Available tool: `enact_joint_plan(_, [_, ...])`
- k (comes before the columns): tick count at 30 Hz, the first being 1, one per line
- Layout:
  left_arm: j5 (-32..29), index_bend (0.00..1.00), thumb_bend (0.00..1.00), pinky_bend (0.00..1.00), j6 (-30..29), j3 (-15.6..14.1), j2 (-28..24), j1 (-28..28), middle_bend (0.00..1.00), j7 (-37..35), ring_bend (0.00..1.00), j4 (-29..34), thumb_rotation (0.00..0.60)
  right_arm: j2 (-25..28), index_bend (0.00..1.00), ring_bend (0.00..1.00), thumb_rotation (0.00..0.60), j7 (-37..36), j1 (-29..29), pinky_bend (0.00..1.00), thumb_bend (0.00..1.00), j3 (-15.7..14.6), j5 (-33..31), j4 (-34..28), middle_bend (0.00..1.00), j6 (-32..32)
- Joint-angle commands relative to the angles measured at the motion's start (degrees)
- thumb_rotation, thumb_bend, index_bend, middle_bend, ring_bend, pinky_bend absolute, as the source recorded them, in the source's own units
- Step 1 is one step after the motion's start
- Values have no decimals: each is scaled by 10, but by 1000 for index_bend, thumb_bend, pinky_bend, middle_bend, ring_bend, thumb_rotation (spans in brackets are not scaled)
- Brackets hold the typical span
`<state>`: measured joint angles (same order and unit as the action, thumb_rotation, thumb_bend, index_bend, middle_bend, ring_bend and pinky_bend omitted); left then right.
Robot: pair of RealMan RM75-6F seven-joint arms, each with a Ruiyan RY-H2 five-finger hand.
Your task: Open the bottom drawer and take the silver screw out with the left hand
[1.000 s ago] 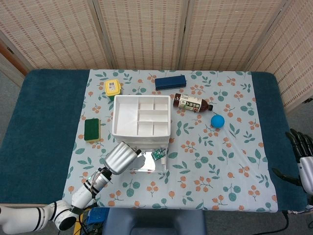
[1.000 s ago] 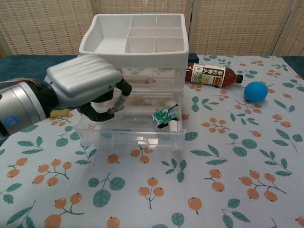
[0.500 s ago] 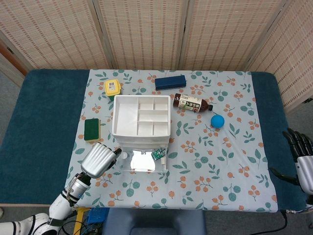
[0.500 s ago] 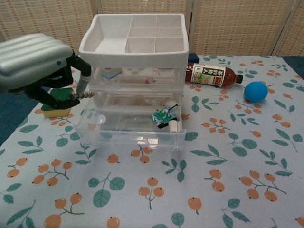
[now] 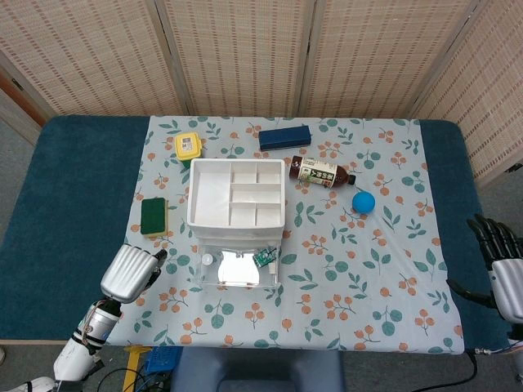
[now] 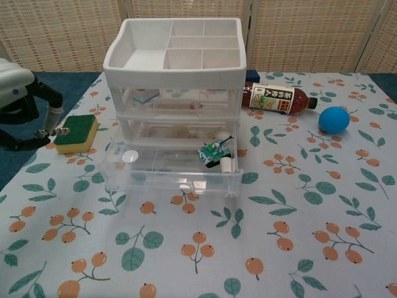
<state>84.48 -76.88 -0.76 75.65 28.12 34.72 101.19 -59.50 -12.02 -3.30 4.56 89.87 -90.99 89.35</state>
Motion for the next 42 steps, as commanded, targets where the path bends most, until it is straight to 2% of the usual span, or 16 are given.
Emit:
enact_joint_plan(1, [-8, 615, 308, 1000, 6, -10, 16, -13, 988, 3, 992, -14, 600, 0, 0, 0, 600, 0, 0, 0, 130, -1, 1, -1, 0, 0])
enact_joint_plan(6, [-9, 615, 307, 1000, 14, -21, 50, -26, 988, 4, 992, -42, 600, 2, 0, 0, 600, 1, 1, 0, 130, -1, 2, -3, 0, 4])
enact_joint_plan(11, [-20, 590, 307, 1000, 27, -18, 75, -30, 988, 16, 992, -70, 600, 5, 0, 0, 600, 3, 3, 0, 130, -1, 3, -7, 0, 8])
enact_joint_plan(14, [-27, 528, 307, 1000, 37, -14, 78, -30, 988, 18, 992, -72, 600, 6, 0, 0, 600, 5, 5, 0, 130, -2, 2, -9, 0, 10])
enact_joint_plan(18, [-32, 395, 284, 1000, 41, -11, 79, -33, 988, 17, 990, -70, 600, 6, 0, 0, 600, 8, 4, 0, 130, -2, 2, -11, 0, 9])
enact_joint_plan(22, [-35, 266, 266, 1000, 34, -4, 75, -39, 977, 12, 974, -64, 600, 7, 0, 0, 600, 10, 3, 0, 130, -2, 3, -13, 0, 8])
enact_joint_plan(24, [-42, 233, 265, 1000, 23, 4, 70, -46, 959, 3, 959, -60, 600, 8, 0, 0, 600, 11, 3, 0, 130, -2, 3, -13, 0, 6])
enact_joint_plan(27, [-62, 191, 265, 1000, 6, 21, 61, -58, 892, -16, 893, -50, 600, 9, 0, 0, 600, 11, 1, 0, 130, -4, 1, -14, 0, 0])
enact_joint_plan(32, [-106, 192, 264, 998, -25, 48, 33, -83, 777, -40, 742, -33, 600, 11, 0, 0, 600, 11, -4, 0, 131, -9, 2, -12, 0, -15])
enact_joint_plan(34, [-125, 192, 264, 961, -34, 56, 20, -94, 729, -51, 677, -26, 600, 10, 0, 0, 600, 10, -6, 0, 131, -11, 4, -11, 0, -20])
enact_joint_plan(37, [-149, 190, 263, 855, -40, 65, 0, -108, 637, -72, 588, -17, 600, 9, 0, 0, 600, 10, -9, 0, 133, -16, 1, -11, 0, -34])
enact_joint_plan(42, [-147, 189, 262, 738, -67, 64, -18, -131, 552, -89, 530, -13, 600, 6, 0, 0, 600, 11, -12, 0, 134, -23, -2, -11, 0, -50])
